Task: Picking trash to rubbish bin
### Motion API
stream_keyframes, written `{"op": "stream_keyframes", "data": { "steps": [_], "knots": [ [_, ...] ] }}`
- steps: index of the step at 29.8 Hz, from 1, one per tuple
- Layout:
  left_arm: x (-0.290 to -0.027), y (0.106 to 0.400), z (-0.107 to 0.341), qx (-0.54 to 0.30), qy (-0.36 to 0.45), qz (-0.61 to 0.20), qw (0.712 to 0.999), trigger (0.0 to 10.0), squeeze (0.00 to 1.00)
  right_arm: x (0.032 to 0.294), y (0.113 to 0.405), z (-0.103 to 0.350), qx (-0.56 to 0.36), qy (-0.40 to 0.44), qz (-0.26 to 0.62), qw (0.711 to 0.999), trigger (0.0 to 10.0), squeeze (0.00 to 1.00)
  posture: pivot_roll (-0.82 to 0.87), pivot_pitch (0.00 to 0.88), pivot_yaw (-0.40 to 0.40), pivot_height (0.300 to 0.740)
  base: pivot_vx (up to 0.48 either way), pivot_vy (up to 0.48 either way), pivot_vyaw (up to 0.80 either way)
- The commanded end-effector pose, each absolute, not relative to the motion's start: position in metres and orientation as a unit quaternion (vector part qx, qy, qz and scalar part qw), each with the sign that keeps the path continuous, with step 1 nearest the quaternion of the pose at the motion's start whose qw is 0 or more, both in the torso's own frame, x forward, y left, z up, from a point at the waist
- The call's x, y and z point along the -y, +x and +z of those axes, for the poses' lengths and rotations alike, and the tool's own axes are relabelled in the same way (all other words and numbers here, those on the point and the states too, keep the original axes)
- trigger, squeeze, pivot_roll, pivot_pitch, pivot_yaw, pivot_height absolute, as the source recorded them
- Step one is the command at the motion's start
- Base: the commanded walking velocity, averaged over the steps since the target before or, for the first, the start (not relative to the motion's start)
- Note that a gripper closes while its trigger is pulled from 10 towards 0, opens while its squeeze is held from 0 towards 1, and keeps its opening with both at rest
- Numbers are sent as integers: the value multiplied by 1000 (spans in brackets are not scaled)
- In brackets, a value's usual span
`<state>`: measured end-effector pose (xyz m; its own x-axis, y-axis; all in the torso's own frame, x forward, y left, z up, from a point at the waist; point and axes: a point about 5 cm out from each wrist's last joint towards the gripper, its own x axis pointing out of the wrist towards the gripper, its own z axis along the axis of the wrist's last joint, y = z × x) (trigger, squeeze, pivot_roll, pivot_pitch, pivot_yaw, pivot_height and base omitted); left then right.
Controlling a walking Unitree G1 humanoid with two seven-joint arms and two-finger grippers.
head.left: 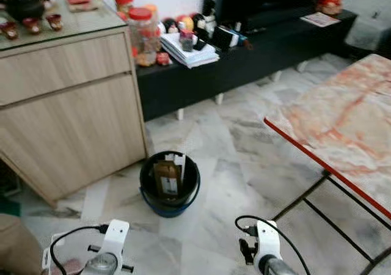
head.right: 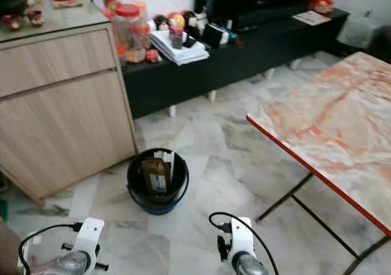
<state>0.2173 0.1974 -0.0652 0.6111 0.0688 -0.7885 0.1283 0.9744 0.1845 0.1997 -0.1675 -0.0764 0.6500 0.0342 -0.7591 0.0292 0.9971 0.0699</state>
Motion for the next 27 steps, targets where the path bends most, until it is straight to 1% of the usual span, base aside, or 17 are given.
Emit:
{"op": "stream_keyframes", "data": {
  "steps": [1,27],
  "knots": [
    [-199,213,-68,-449,117,-18,885,10000,0,168,201,-75,-416,44,-5,908,10000,0,100,75,-76,740,356,0,0],
    [-199,213,-67,-448,118,-19,886,10000,0,169,202,-75,-415,50,-11,908,10000,0,102,75,-75,740,361,0,0]
  ]
}}
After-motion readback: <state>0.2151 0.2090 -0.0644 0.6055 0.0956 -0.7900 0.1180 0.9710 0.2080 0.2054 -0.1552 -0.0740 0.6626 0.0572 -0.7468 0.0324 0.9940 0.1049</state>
